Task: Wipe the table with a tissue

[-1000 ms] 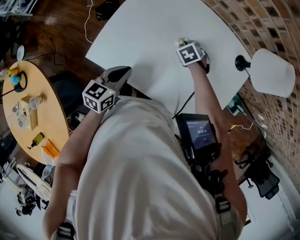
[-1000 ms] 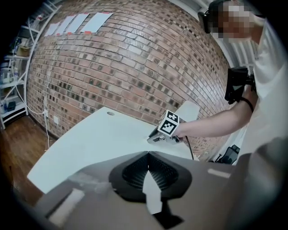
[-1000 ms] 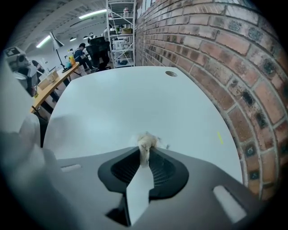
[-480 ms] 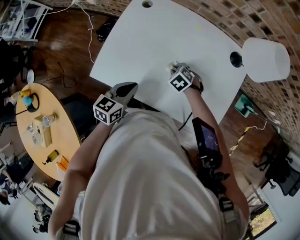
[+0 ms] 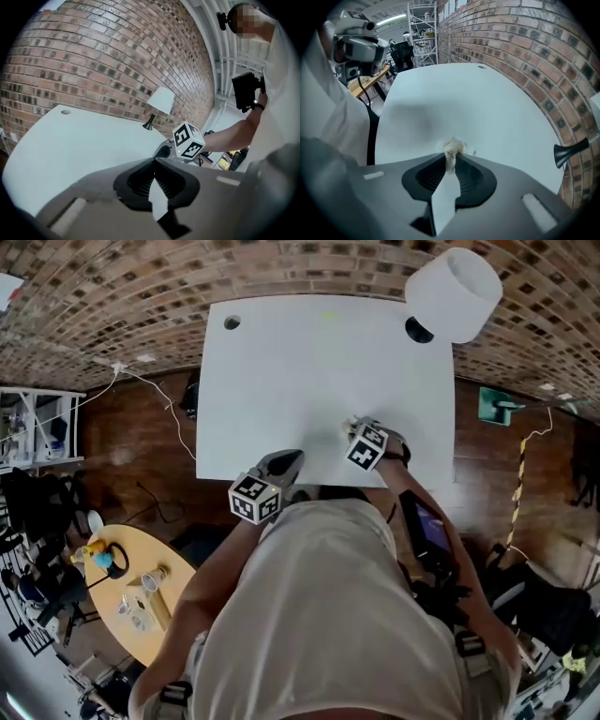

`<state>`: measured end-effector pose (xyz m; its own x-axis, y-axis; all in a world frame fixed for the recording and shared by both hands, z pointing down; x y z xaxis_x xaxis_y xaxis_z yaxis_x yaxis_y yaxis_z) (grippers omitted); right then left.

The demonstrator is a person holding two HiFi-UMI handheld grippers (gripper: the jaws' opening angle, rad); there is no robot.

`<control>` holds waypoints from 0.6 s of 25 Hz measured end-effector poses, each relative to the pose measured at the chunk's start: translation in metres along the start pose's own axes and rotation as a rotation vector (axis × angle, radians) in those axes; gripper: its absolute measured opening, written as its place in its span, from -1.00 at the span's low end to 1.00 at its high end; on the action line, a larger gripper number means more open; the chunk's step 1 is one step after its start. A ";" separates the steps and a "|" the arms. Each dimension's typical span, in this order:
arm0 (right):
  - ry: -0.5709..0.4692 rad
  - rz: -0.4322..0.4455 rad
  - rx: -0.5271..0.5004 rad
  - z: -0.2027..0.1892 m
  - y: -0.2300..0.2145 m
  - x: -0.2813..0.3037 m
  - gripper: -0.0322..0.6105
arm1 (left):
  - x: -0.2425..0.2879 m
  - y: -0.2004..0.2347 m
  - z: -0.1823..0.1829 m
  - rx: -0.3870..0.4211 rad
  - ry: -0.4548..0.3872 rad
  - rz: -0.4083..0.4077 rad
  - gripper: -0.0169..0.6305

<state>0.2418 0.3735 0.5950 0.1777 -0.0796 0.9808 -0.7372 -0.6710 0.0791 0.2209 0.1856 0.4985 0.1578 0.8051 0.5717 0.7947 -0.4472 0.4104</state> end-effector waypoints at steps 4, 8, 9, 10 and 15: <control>0.038 -0.003 0.091 -0.046 0.023 -0.005 -0.68 | -0.008 -0.011 -0.017 0.006 0.012 -0.041 -0.93; -0.076 0.037 0.303 -0.071 0.045 -0.026 -0.68 | -0.028 -0.004 -0.040 -0.020 0.000 -0.045 -0.93; -0.124 0.083 0.380 -0.076 0.054 -0.030 -0.68 | -0.033 -0.002 -0.048 -0.035 -0.008 -0.044 -0.93; -0.169 0.125 0.441 -0.081 0.064 -0.033 -0.68 | -0.036 -0.002 -0.057 -0.052 -0.015 -0.042 -0.93; -0.464 0.280 0.618 -0.078 0.111 -0.067 -0.68 | -0.052 -0.017 -0.081 -0.048 -0.017 -0.051 -0.93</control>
<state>0.0971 0.3622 0.5520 0.3917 -0.5105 0.7655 -0.3268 -0.8549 -0.4029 0.1515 0.1197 0.5195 0.1286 0.8337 0.5370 0.7729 -0.4235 0.4725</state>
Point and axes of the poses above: the fingertips, and each gripper's own axes: x forward along the fingers, y to its left, z out of its top, the point moved 6 cm from there along -x, backward along the fingers, and after that the axes turned 10 degrees about y, right-handed, at the moved point
